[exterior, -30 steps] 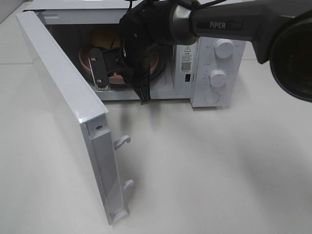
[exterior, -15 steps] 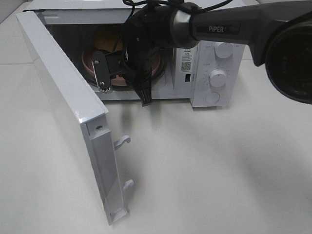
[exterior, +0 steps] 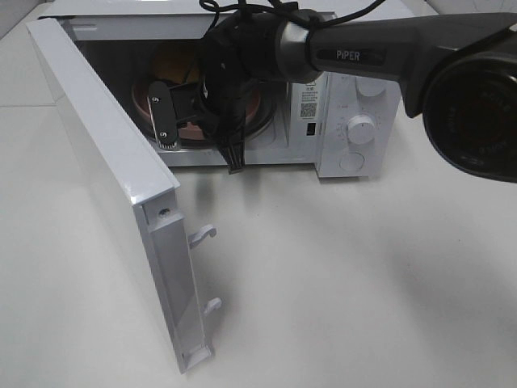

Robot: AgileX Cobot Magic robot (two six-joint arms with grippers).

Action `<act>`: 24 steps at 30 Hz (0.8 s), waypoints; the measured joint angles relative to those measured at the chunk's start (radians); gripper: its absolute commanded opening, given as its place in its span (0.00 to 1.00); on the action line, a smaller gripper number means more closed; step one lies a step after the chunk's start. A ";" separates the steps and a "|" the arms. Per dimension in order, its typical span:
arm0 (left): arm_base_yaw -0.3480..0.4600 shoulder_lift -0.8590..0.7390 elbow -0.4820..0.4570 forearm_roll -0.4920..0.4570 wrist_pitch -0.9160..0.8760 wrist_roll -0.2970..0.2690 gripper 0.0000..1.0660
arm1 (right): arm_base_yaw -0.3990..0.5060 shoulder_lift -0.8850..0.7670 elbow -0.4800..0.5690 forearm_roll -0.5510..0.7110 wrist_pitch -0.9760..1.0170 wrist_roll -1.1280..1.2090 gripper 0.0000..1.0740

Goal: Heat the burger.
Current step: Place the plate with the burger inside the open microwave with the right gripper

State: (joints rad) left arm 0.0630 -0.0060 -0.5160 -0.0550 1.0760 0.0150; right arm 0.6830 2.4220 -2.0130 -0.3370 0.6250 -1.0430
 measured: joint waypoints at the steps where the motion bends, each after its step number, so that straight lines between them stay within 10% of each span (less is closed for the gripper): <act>1: 0.000 0.000 0.000 0.000 0.000 0.000 0.94 | 0.000 0.000 0.000 0.000 0.000 0.000 0.05; 24: 0.000 0.000 0.000 0.000 0.000 0.000 0.94 | 0.000 0.000 0.000 0.011 -0.001 0.001 0.06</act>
State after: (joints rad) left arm 0.0630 -0.0060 -0.5160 -0.0550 1.0760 0.0150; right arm 0.6830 2.4220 -2.0130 -0.3260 0.6240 -1.0420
